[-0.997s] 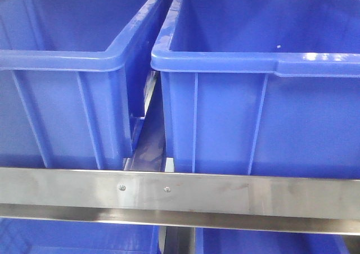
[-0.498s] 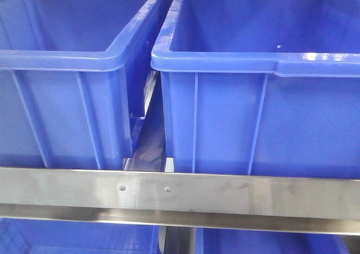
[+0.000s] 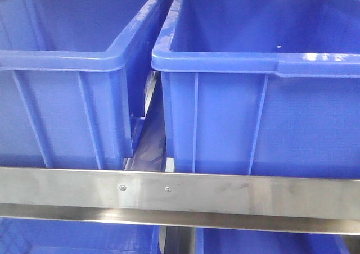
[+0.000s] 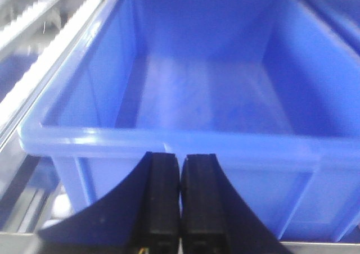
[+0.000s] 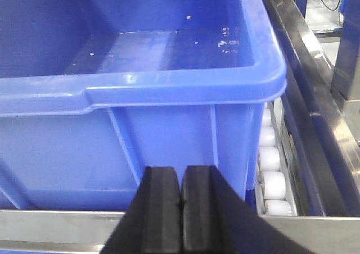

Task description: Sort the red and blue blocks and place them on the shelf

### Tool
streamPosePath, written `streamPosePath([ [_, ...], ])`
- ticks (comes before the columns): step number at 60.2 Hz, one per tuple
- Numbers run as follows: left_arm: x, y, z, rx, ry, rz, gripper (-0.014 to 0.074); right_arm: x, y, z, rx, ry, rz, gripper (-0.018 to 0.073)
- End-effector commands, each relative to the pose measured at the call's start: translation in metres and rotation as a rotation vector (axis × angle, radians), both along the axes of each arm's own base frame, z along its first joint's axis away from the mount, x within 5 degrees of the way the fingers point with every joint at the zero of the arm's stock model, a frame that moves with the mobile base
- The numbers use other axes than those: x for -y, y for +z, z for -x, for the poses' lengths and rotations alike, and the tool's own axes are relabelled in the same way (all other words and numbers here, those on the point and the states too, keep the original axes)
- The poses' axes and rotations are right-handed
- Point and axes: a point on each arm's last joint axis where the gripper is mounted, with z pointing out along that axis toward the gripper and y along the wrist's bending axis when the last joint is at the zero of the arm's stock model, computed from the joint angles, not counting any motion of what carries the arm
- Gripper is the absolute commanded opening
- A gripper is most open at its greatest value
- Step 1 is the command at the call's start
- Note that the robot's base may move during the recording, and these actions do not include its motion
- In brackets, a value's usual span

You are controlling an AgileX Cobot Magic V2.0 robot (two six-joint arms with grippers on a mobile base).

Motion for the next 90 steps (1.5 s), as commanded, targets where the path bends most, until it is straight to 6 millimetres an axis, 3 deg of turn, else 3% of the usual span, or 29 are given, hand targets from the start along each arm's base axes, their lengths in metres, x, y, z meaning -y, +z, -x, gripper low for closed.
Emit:
streamPosePath([
  [1,0.002,-0.006,0.003,0.167,-0.032,0.029,0.0138,0.001,0.009,0.001,0.110,-0.008,-0.003,0.0067],
  [6,0.003,-0.026,0.005,0.208,-0.043,0.056,0.0138,0.001,0.009,0.001,0.110,-0.008,-0.003,0.0067],
  [11,0.002,-0.029,0.006,0.157,-0.033,0.054,0.0138,0.001,0.009,0.001,0.110,-0.008,-0.003,0.0067],
  [90,0.002,-0.027,0.006,0.200,-0.034,0.064,0.0138,0.001,0.009,0.001,0.109,-0.008,-0.003,0.0067],
])
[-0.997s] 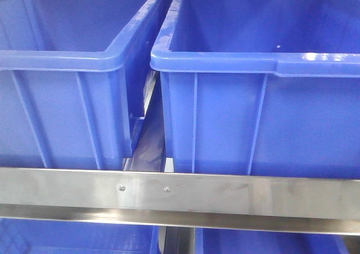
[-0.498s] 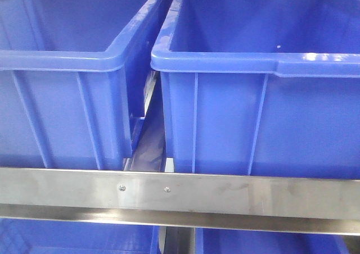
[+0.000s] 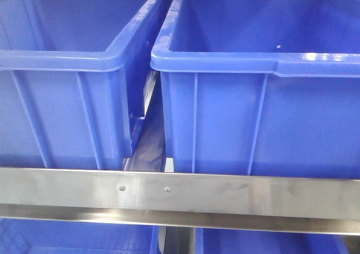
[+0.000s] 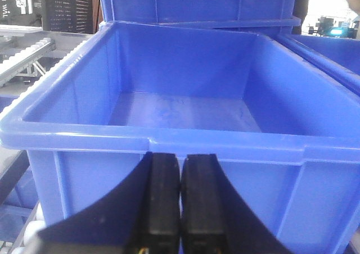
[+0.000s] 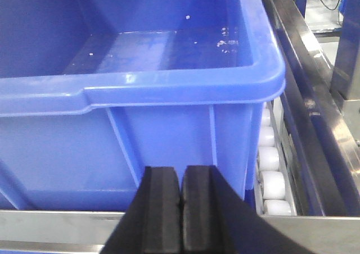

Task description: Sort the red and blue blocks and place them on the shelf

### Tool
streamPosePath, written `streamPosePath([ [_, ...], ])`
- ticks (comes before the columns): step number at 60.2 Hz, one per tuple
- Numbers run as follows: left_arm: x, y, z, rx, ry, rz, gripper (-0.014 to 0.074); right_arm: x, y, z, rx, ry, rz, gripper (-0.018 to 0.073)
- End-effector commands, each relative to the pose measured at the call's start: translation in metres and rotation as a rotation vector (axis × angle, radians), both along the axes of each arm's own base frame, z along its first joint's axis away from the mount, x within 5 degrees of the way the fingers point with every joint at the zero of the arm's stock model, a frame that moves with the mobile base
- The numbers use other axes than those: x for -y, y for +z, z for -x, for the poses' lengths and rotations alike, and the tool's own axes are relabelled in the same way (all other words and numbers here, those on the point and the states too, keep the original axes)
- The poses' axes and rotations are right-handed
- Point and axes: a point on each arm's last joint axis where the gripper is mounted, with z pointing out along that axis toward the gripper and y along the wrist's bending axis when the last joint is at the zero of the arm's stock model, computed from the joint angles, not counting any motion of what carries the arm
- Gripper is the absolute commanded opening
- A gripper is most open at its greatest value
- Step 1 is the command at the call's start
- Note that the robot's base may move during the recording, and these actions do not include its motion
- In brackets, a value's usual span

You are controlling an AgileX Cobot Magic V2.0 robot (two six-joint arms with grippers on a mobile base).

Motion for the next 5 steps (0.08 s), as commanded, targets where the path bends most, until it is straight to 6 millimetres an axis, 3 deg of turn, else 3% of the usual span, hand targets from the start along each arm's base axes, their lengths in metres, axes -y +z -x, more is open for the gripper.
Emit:
streamPosePath([
  [1,0.0003,-0.0025,0.0011,0.071,-0.007,0.020,0.0138,0.0006,0.0091,0.0006,0.109,-0.008,-0.003,0.0067],
  [5,0.0003,-0.0025,0.0011,0.071,-0.007,0.020,0.0138,0.0006,0.0091,0.0006,0.109,-0.008,-0.003,0.0067],
])
